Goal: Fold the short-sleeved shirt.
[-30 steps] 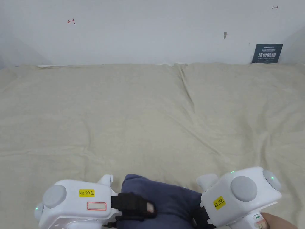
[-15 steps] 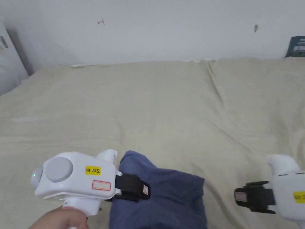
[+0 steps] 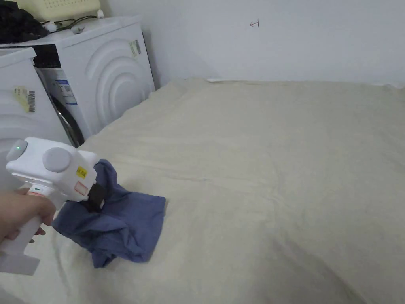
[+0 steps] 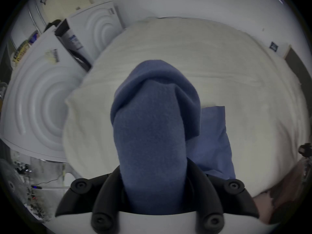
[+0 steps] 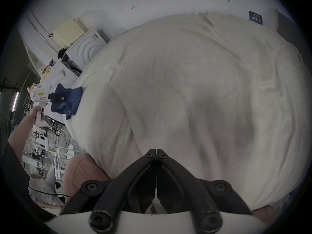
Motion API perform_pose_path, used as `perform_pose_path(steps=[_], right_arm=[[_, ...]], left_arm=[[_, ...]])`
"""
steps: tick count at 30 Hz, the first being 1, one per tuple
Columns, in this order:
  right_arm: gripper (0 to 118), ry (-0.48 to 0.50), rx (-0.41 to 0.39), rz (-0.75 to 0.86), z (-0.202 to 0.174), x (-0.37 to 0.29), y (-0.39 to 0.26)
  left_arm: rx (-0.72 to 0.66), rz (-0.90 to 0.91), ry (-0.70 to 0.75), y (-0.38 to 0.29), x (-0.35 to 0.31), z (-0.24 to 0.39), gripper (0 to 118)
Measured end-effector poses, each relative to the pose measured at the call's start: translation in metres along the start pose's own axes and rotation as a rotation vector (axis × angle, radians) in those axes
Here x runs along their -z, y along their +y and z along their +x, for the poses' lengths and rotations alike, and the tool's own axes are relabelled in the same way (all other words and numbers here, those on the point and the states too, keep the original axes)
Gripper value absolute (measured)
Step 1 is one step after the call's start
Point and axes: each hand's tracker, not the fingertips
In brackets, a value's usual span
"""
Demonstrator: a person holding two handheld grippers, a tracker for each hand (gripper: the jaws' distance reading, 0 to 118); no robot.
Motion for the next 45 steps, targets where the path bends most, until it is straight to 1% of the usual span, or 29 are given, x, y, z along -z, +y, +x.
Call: perform_pose_path(steps=[1,2,3,4,5,6,9,11,12,13,14,15,17,18,22,23,26,29,31,32,34,36,38,39,41,42,43,45], right_arm=[[0,-0.015,-0.019,-0.007,-0.003,0.001,0.000],[0,-0.031,-0.038,-0.012,-0.006,0.001,0.000],[0,-0.047,-0.055,-0.014,-0.008,0.001,0.002],[0,-0.052,-0.060,-0.010,-0.008,-0.001,0.003],[0,-0.052,-0.061,-0.006,-0.009,-0.003,0.004],[0,-0.045,-0.057,0.008,-0.009,-0.006,0.006],[0,-0.009,-0.024,0.082,-0.005,-0.017,0.011],[0,-0.006,-0.018,0.107,-0.002,-0.022,0.013],[0,-0.007,-0.013,0.123,0.003,-0.026,0.013],[0,-0.005,-0.008,0.134,0.005,-0.029,0.014],[0,-0.002,-0.005,0.145,0.006,-0.031,0.014],[0,0.003,0.000,0.155,0.008,-0.034,0.015],[0,0.007,0.008,0.188,0.012,-0.041,0.012],[0,0.007,0.013,0.204,0.013,-0.045,0.011],[0,0.020,0.034,0.257,0.021,-0.064,0.004],[0,0.021,0.040,0.271,0.023,-0.069,0.002],[0,0.014,0.042,0.315,0.028,-0.089,-0.004],[0,-0.034,0.022,0.407,0.029,-0.114,-0.012],[0,-0.033,0.008,0.500,0.029,-0.135,-0.018],[0,-0.043,0.000,0.557,0.028,-0.144,-0.022],[0,-0.086,-0.035,0.697,0.022,-0.162,-0.029],[0,-0.134,-0.077,0.848,0.017,-0.177,-0.037],[0,-0.147,-0.131,0.996,0.011,-0.189,-0.048],[0,-0.190,-0.161,1.077,0.006,-0.193,-0.055],[0,-0.285,-0.199,1.209,-0.003,-0.196,-0.066],[0,-0.333,-0.207,1.250,-0.006,-0.196,-0.069],[0,-0.361,-0.207,1.275,-0.007,-0.196,-0.072],[0,-0.417,-0.198,1.299,-0.008,-0.190,-0.074]], left_arm=[[0.004,-0.001,0.051,0.002,0.002,-0.004,30],[0.004,0.009,0.087,0.003,0.003,-0.007,43],[-0.012,0.031,0.125,0.004,0.002,-0.011,68],[-0.028,0.045,0.155,0.004,0.001,-0.015,104],[-0.079,0.079,0.146,0.004,-0.002,-0.019,118],[-0.117,0.124,0.126,0.003,-0.009,-0.021,118],[-0.188,0.151,0.123,0.000,-0.024,-0.021,118],[-0.209,0.213,0.079,-0.008,-0.037,-0.004,118],[-0.208,0.214,0.068,-0.012,-0.042,0.012,118],[-0.208,0.208,0.050,-0.015,-0.047,0.027,117],[-0.198,0.227,0.014,-0.020,-0.052,0.046,109],[-0.181,0.277,-0.045,-0.029,-0.060,0.070,93],[-0.141,0.345,-0.200,-0.042,-0.069,0.117,22],[-0.120,0.368,-0.274,-0.050,-0.073,0.147,0],[-0.112,0.445,-0.560,-0.070,-0.089,0.240,0],[-0.104,0.464,-0.597,-0.072,-0.097,0.261,0],[-0.032,0.613,-0.610,-0.077,-0.132,0.323,0],[-0.006,0.771,-0.601,-0.084,-0.172,0.363,0],[0.002,0.872,-0.562,-0.089,-0.195,0.376,0],[0.000,0.950,-0.506,-0.094,-0.204,0.380,0],[0.007,1.066,-0.377,-0.106,-0.222,0.390,0],[-0.008,1.148,-0.292,-0.117,-0.237,0.391,0],[-0.030,1.216,-0.289,-0.129,-0.247,0.392,0],[-0.050,1.254,-0.281,-0.135,-0.252,0.390,0],[-0.076,1.289,-0.194,-0.145,-0.262,0.392,0],[-0.085,1.302,-0.160,-0.149,-0.266,0.391,0],[-0.085,1.312,-0.147,-0.152,-0.268,0.390,0],[-0.079,1.319,-0.152,-0.158,-0.267,0.392,0]])
